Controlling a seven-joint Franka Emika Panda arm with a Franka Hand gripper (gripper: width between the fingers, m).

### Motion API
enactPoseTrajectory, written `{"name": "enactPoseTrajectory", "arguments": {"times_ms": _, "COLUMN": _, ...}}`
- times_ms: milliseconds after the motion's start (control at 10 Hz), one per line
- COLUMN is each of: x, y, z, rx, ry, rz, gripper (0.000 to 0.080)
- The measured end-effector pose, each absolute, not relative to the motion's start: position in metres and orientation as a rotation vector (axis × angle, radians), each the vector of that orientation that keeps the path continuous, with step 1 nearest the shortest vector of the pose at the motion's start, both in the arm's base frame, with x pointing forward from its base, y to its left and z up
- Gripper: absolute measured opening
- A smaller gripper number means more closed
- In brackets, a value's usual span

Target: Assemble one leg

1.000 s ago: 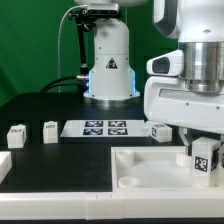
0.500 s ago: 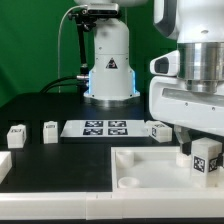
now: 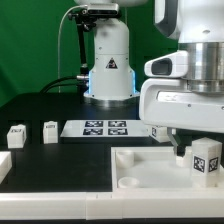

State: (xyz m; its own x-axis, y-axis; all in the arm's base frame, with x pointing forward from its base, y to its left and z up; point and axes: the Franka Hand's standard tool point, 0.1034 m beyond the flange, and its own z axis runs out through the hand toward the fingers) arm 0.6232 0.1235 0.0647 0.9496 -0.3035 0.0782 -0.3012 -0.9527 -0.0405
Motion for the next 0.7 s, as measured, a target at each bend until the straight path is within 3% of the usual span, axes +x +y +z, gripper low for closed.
{"name": "enactPoseTrajectory", "arguments": {"times_ms": 700, "x": 0.6217, "y": 0.1273, "z": 0.0643, "rx": -3.096, "ry": -0.816, "rz": -0.09, "gripper": 0.0649}}
